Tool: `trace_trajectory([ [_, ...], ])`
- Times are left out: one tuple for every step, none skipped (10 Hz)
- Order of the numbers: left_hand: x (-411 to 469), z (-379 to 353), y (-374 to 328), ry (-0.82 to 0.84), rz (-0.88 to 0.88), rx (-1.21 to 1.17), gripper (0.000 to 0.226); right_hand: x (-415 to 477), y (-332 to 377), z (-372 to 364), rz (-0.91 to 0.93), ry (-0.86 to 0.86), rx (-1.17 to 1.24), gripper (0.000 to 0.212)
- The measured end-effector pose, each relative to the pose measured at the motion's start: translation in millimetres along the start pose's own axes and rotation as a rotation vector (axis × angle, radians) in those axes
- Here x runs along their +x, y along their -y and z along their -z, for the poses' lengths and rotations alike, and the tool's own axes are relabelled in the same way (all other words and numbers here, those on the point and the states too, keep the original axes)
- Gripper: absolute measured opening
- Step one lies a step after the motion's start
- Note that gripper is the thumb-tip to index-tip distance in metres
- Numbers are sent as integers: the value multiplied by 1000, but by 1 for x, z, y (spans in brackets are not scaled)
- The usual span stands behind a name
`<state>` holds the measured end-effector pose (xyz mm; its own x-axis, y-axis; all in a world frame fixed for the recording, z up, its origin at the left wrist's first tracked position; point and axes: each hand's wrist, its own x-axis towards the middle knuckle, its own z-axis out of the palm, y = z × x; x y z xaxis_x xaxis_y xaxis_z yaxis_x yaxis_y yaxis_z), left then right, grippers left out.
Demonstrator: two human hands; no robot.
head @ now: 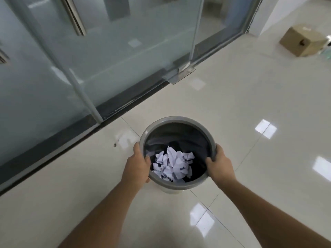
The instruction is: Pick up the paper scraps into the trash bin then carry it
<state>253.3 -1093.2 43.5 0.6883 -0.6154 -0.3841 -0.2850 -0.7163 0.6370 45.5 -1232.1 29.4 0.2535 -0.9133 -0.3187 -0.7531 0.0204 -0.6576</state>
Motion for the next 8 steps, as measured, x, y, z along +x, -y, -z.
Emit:
trace_trajectory([
  [22,-35,36,-23,1,45,44,15,-35,-44,2,5,-1,47],
  [37,-56,60,-50,-8,77,45,26,-54,-73,-4,17,2,48],
  [46,-70,77,-57,-25,99,48,33,-63,-88,-3,16,7,47],
  [49,-79,86,-71,-30,110,49,32,-70,-95,-17,18,3,50],
  [50,-88,90,-79,-48,121,50,32,-77,-100,-22,6,-7,52],
  [47,-94,96,-87,-56,113,52,31,-82,-104,-17,0,-18,53],
  [51,-98,98,-105,-69,114,53,36,-85,-106,-4,6,-13,54],
  [49,-94,100,-89,-78,185,61,36,-83,-103,9,32,-58,54],
])
